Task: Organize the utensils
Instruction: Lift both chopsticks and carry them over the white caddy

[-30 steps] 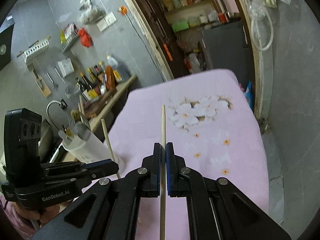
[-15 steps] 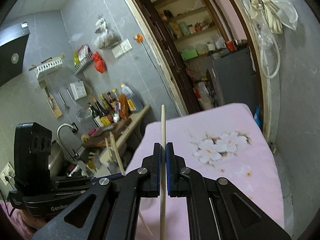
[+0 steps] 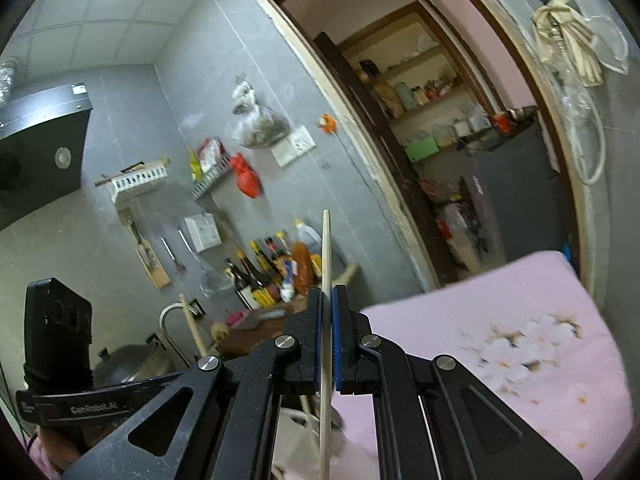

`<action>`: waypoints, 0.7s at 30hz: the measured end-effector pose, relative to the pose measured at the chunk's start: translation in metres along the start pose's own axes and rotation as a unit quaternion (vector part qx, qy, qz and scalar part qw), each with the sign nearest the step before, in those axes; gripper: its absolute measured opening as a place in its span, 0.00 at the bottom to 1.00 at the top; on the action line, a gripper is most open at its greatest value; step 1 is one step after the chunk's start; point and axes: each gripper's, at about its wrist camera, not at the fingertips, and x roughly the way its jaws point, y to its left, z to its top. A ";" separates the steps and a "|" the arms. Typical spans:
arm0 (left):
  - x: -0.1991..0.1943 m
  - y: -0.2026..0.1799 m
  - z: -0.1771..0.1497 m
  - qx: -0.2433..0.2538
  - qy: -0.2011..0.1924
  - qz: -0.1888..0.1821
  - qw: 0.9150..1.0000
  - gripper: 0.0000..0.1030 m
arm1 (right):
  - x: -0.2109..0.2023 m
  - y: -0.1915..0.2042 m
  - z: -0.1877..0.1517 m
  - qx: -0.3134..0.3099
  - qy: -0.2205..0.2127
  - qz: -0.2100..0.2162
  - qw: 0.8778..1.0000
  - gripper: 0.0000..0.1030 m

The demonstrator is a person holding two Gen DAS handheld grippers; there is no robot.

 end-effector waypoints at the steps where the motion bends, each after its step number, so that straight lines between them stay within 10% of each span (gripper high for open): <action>1: -0.007 0.009 0.004 -0.004 -0.006 0.008 1.000 0.05 | 0.007 0.007 -0.001 -0.004 -0.006 0.005 1.000 0.04; 21: 0.008 0.120 -0.013 -0.012 -0.040 0.094 0.995 0.05 | 0.086 0.051 -0.061 -0.046 -0.022 -0.061 0.997 0.04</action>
